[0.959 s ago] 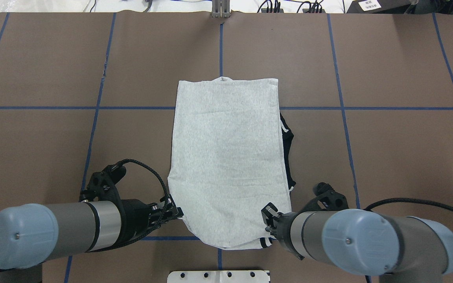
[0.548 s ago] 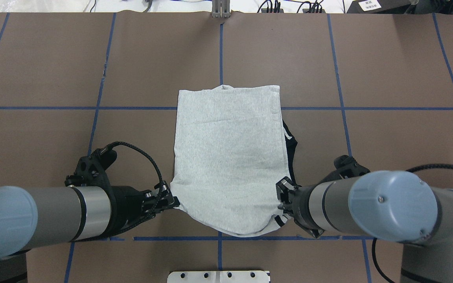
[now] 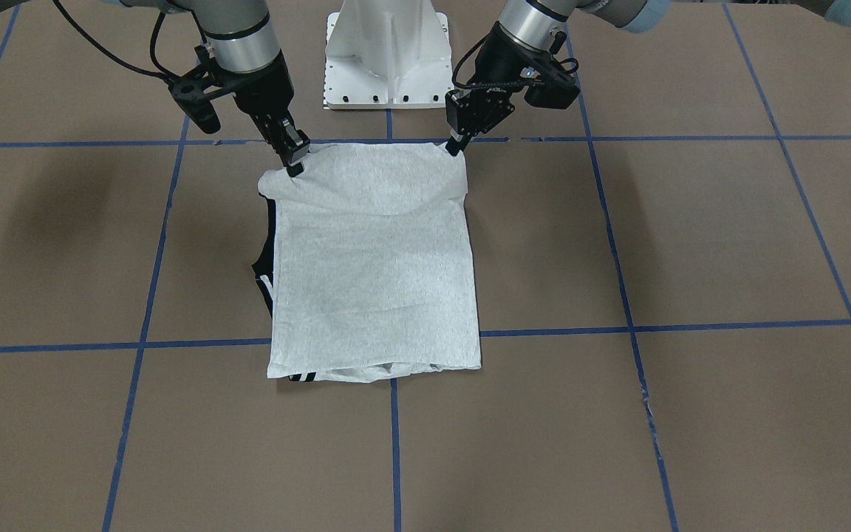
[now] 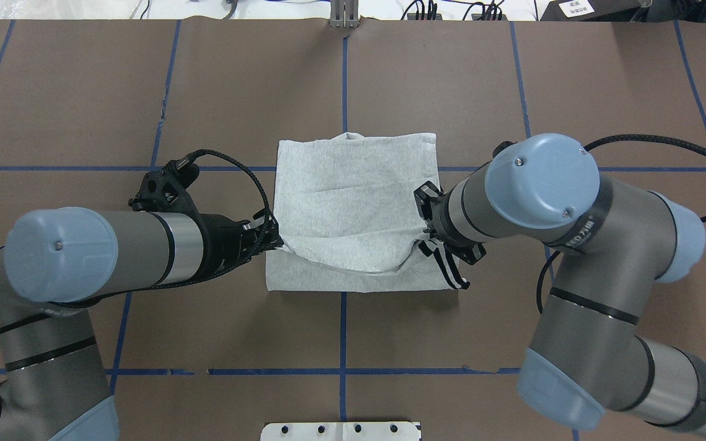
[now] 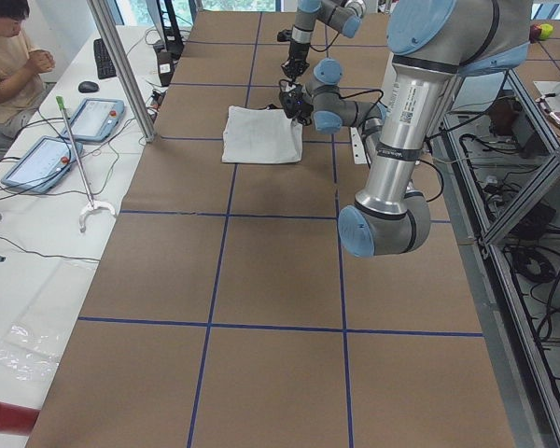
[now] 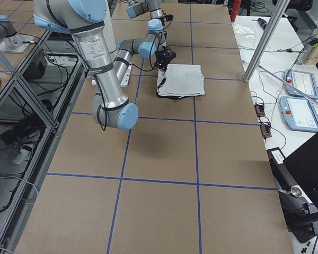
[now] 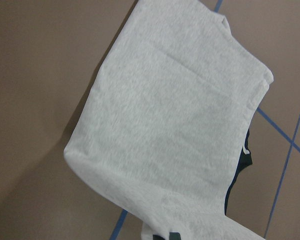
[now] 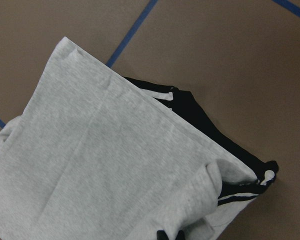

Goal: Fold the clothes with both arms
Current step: 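Lift the near edge with both grippers and fold it toward the far edge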

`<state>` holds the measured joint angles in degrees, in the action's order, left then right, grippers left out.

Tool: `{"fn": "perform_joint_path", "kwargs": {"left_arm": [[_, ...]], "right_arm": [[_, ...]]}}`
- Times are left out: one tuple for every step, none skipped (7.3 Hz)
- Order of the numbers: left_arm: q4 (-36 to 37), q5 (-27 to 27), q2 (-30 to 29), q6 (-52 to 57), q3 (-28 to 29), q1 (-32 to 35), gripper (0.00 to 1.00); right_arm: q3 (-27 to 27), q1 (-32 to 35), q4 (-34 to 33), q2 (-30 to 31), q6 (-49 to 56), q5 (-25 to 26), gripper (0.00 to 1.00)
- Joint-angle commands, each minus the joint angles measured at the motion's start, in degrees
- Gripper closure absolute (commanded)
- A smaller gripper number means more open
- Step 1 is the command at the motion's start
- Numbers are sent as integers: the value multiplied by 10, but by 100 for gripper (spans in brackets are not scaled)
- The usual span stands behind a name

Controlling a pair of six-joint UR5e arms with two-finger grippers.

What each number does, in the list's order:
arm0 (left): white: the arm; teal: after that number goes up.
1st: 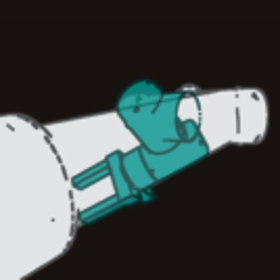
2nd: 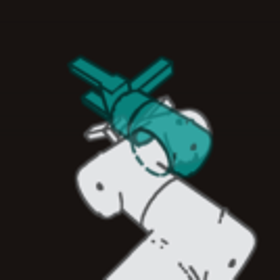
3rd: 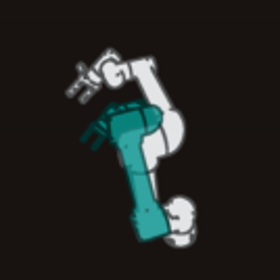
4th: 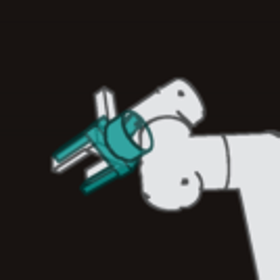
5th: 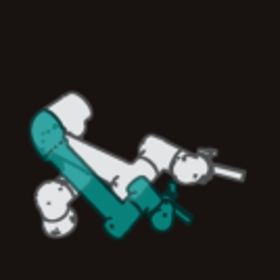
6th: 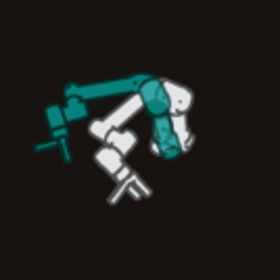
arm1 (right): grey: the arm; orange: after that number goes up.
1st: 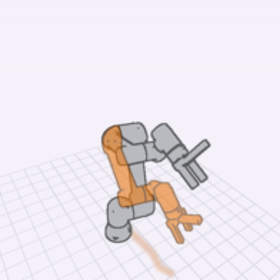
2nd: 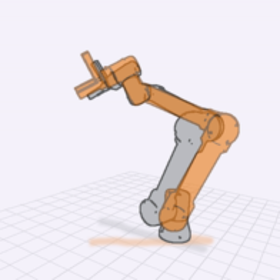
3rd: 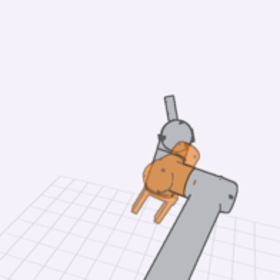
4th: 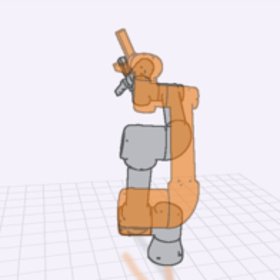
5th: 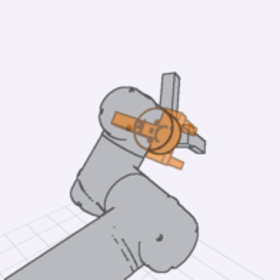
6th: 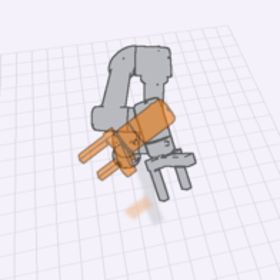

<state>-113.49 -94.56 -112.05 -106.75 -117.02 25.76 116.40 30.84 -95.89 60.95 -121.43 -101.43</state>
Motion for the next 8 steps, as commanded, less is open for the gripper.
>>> {"fn": "perform_joint_path", "kwargs": {"left_arm": [[-3,0,-41,20,67,22,100],[-4,2,-56,35,91,29,100],[-5,2,-68,48,111,43,100],[-20,2,-73,65,134,59,100],[-56,2,-78,70,175,72,100],[-93,2,-87,71,219,75,100],[-110,2,-91,73,238,76,100],[-111,3,-94,79,244,76,100]], "right_arm": [[-86,26,5,-48,36,-1,100],[-132,40,40,-69,34,-1,100],[-163,54,71,-72,35,-1,100],[-198,67,85,-85,55,-2,100],[-233,73,88,-104,72,-3,100],[-271,76,107,-122,72,-3,100],[-278,76,119,-122,73,-3,100],[-282,76,120,-122,73,-3,100]]}}
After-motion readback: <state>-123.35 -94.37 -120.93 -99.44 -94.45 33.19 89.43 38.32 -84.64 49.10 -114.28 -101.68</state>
